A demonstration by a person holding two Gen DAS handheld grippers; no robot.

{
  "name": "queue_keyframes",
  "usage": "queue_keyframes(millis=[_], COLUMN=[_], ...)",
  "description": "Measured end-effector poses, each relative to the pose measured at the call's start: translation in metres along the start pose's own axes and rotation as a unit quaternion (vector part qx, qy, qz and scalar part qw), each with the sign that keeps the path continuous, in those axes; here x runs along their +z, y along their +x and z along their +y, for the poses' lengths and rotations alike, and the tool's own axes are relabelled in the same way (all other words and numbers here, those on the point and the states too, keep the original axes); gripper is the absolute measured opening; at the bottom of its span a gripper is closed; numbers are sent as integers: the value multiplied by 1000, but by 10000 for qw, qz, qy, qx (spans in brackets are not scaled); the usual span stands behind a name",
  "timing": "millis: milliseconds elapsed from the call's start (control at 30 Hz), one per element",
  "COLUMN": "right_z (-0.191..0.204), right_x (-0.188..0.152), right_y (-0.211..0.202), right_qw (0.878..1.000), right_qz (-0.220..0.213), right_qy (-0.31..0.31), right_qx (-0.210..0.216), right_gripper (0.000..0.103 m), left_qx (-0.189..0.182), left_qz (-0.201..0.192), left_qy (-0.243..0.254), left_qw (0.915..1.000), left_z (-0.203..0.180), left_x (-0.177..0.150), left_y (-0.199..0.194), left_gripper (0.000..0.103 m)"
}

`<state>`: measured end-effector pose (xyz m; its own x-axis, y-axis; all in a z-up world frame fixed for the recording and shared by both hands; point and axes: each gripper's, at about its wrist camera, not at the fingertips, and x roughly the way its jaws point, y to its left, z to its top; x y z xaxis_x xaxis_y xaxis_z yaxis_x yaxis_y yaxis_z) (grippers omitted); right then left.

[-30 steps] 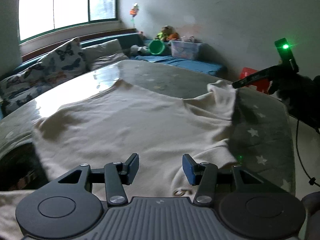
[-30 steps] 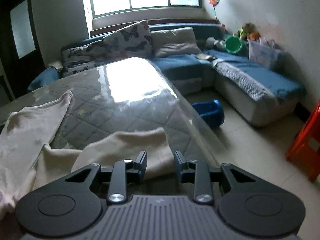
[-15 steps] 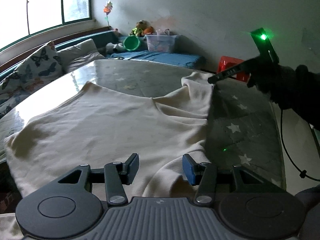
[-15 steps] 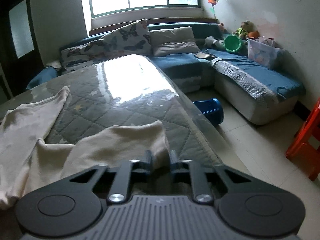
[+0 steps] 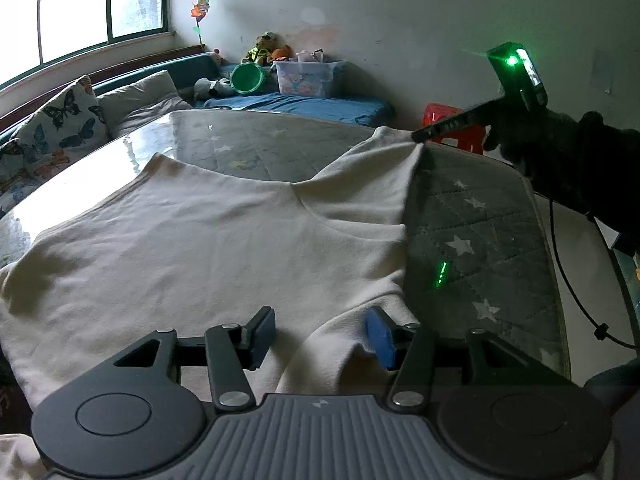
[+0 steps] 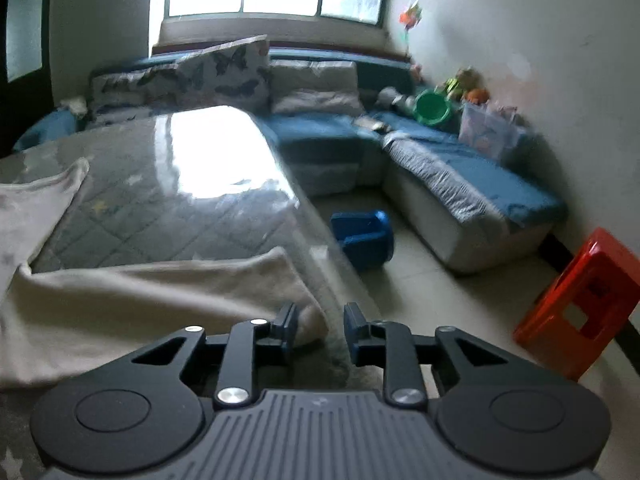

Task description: Fold clothes

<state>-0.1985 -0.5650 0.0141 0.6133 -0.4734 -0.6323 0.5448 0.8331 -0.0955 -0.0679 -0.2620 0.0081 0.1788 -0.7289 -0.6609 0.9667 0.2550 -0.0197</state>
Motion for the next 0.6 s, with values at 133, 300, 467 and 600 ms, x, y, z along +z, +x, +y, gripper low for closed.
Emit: queue_keyframes(millis=[133,300,467,600], right_z=[12,41,38,36], right_x=[9,13,11,12], right_y=[-9,4,24,11], right_qw=[9988,9952,9970,9969], right_qz=[-263,-113,97,-23], right_qy=[-29,-296,-114,-55], right_qx=[403,923,755,786], right_gripper=[24,24,24,25], left_qx=[2,4,51,194], left_qz=[6,20,-16,-211], left_qy=[23,8,-92,-377], left_qw=[10000,10000,9999,9989], left_z=[-1,-1,0,7], left_x=[1,2,1,-2], left_y=[0,0,-1,-16], left_gripper=[55,56,58,59])
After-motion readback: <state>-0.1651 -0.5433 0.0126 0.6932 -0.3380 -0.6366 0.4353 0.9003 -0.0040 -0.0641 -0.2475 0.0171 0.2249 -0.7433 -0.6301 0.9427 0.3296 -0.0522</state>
